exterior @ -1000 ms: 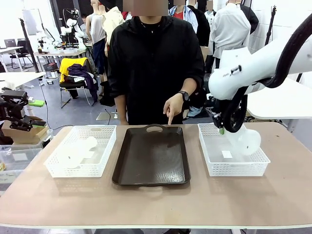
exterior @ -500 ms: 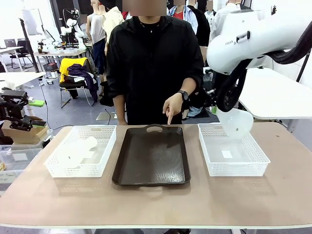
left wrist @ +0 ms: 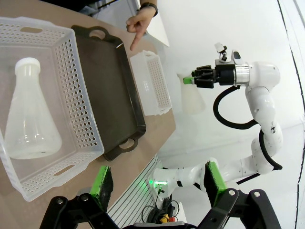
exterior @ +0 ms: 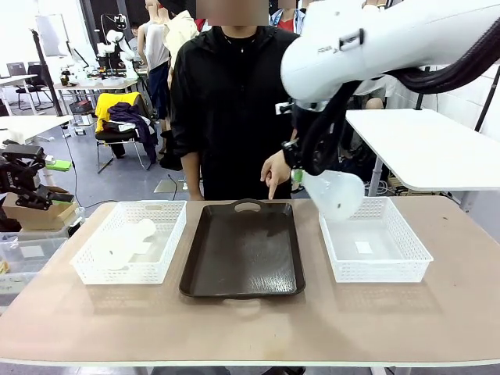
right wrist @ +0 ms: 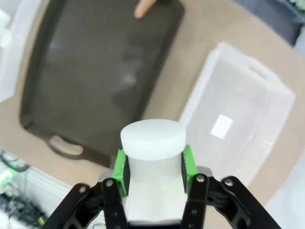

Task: Prepare the laboratory tools.
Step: While moving the picked Big flask to the Handle tray indicated by the person, stop as directed by the person, then place the picked Big flask upright in the Handle tray as instructed by the person.

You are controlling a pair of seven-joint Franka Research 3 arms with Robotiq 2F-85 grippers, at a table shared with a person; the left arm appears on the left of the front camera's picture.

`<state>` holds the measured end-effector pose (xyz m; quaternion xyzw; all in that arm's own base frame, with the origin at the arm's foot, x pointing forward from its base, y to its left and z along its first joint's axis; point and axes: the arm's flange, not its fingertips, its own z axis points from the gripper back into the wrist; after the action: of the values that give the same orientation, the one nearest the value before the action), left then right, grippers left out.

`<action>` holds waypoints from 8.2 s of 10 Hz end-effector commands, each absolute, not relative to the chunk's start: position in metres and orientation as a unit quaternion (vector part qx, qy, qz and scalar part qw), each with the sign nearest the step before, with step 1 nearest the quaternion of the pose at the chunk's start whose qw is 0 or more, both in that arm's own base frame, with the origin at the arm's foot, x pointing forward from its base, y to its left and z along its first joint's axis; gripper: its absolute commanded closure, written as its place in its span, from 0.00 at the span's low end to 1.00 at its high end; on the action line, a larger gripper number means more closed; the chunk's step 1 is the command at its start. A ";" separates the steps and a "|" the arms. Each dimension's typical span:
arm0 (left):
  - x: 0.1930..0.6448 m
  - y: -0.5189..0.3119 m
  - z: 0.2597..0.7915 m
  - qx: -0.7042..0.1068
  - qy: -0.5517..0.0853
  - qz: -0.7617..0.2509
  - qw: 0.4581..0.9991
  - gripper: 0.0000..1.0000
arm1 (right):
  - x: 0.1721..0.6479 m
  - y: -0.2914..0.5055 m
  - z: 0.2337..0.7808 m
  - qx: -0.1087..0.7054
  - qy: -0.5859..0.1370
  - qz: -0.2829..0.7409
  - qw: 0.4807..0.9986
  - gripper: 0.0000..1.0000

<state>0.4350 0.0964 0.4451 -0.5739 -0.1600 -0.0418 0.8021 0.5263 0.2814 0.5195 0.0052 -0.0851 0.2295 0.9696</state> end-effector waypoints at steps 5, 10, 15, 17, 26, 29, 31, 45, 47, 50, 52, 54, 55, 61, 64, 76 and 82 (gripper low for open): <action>0.434 0.097 0.446 -0.573 -0.166 -0.048 0.801 0.00 | 0.542 0.386 0.472 -0.014 -0.047 0.305 0.951 1.00; 0.434 0.097 0.446 -0.573 -0.166 -0.048 0.801 0.00 | 0.578 0.433 0.428 0.029 -0.034 0.327 0.944 1.00; 0.434 0.097 0.446 -0.573 -0.166 -0.048 0.801 0.00 | 0.618 0.445 0.392 0.049 0.001 0.306 0.951 1.00; 0.434 0.097 0.446 -0.573 -0.166 -0.048 0.801 0.00 | 0.623 0.446 0.381 0.051 0.010 0.295 0.954 1.00; 0.434 0.097 0.446 -0.573 -0.166 -0.048 0.801 0.00 | 0.609 0.437 0.381 0.048 -0.007 0.303 0.952 1.00; 0.434 0.097 0.446 -0.573 -0.166 -0.048 0.801 0.00 | 0.609 0.437 0.381 0.048 -0.007 0.303 0.952 1.00; 0.434 0.097 0.446 -0.573 -0.166 -0.048 0.801 0.00 | 0.609 0.437 0.381 0.048 -0.007 0.303 0.952 1.00; 0.434 0.097 0.446 -0.573 -0.166 -0.048 0.801 0.00 | 0.609 0.437 0.381 0.048 -0.007 0.303 0.952 1.00; 0.434 0.097 0.446 -0.573 -0.166 -0.048 0.801 0.00 | 0.609 0.437 0.381 0.048 -0.007 0.303 0.952 1.00; 0.434 0.097 0.446 -0.573 -0.166 -0.048 0.801 0.00 | 0.609 0.437 0.381 0.048 -0.007 0.303 0.952 1.00; 0.434 0.097 0.446 -0.573 -0.166 -0.048 0.801 0.00 | 0.609 0.437 0.381 0.048 -0.007 0.303 0.952 1.00; 0.434 0.097 0.446 -0.573 -0.166 -0.048 0.801 0.00 | 0.609 0.437 0.381 0.048 -0.007 0.303 0.952 1.00; 0.434 0.097 0.446 -0.573 -0.166 -0.048 0.801 0.00 | 0.609 0.437 0.381 0.048 -0.007 0.303 0.952 1.00; 0.434 0.097 0.446 -0.573 -0.166 -0.048 0.801 0.00 | 0.591 0.434 0.418 0.045 -0.036 0.316 0.947 1.00; 0.434 0.097 0.446 -0.573 -0.166 -0.048 0.801 0.00 | 0.556 0.410 0.497 0.155 -0.159 0.377 0.899 1.00; 0.434 0.097 0.446 -0.573 -0.166 -0.048 0.801 0.00 | 0.595 0.279 0.386 0.469 -0.442 0.498 0.580 1.00; 0.434 0.097 0.446 -0.573 -0.166 -0.048 0.801 0.00 | 0.623 0.266 0.339 0.481 -0.500 0.466 0.549 1.00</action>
<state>0.4350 0.0966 0.4451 -0.5739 -0.1600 -0.0417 0.8021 0.6239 0.2508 0.3482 0.4777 -0.5104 0.4514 0.5547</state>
